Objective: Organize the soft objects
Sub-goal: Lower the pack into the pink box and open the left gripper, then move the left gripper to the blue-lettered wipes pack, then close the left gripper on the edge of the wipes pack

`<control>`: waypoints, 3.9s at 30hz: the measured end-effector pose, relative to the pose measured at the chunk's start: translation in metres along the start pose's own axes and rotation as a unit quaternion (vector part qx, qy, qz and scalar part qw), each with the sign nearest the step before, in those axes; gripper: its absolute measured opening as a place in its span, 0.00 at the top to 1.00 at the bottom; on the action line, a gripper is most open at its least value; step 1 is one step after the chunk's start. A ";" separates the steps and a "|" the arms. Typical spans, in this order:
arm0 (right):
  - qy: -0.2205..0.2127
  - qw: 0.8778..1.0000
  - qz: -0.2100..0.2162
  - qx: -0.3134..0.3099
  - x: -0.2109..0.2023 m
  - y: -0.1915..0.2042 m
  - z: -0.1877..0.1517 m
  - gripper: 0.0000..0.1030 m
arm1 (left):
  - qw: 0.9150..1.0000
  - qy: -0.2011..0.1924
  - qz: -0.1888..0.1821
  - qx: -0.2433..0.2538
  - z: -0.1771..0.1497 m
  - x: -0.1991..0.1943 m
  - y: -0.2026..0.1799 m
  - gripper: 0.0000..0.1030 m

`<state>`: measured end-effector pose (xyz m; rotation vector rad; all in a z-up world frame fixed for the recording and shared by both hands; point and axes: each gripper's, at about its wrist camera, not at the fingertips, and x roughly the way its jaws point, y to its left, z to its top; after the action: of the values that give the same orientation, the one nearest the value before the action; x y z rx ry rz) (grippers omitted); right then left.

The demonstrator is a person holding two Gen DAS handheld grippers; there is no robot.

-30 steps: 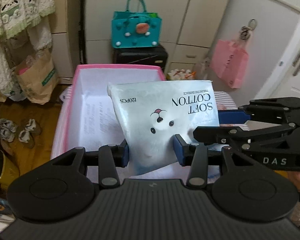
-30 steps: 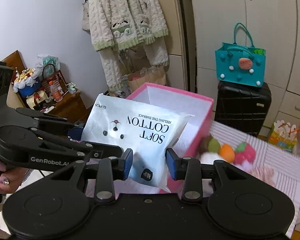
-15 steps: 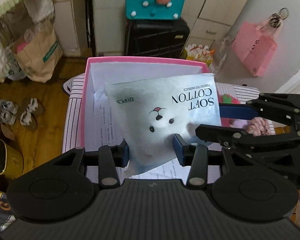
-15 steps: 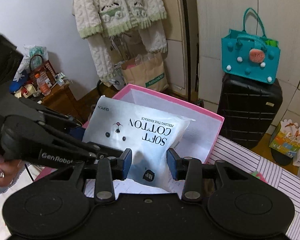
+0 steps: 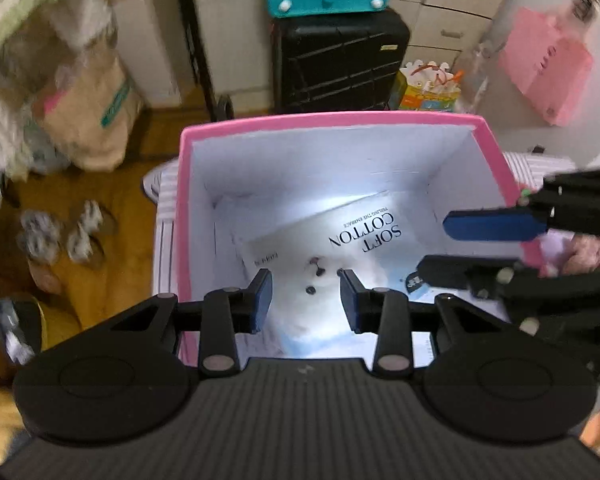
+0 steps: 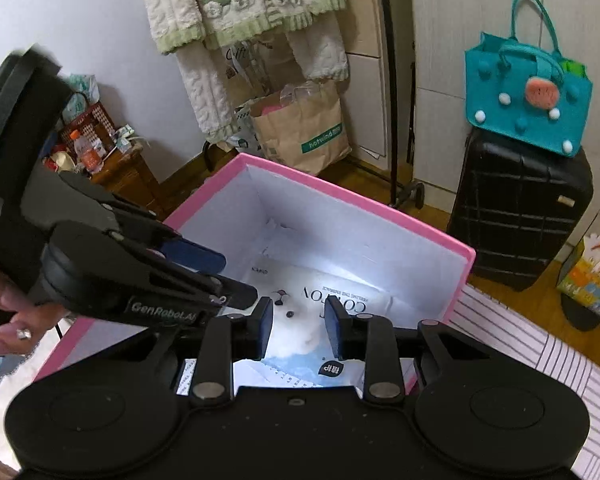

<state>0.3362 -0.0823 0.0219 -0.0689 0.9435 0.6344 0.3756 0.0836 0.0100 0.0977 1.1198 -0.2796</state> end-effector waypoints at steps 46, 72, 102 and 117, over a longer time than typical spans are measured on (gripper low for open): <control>-0.091 0.994 -0.033 -0.049 -0.218 0.037 -0.165 0.47 | 0.976 -0.104 -0.046 0.185 -0.159 -0.178 -0.182 0.34; -0.148 0.982 -0.071 0.089 -0.184 -0.096 -0.277 0.12 | 0.979 -0.136 -0.105 0.111 -0.190 -0.084 -0.264 0.28; -0.097 0.985 -0.059 0.131 -0.132 -0.128 -0.299 0.20 | 0.993 -0.109 -0.046 -0.002 -0.164 0.027 -0.262 0.34; -0.086 0.983 -0.086 0.136 -0.119 -0.105 -0.289 0.53 | 0.991 -0.097 -0.081 -0.039 -0.165 0.025 -0.260 0.64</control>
<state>0.1307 -0.3178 -0.0818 0.1452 0.8389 0.3418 0.1713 -0.1348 -0.0684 -0.0893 0.9455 -0.3810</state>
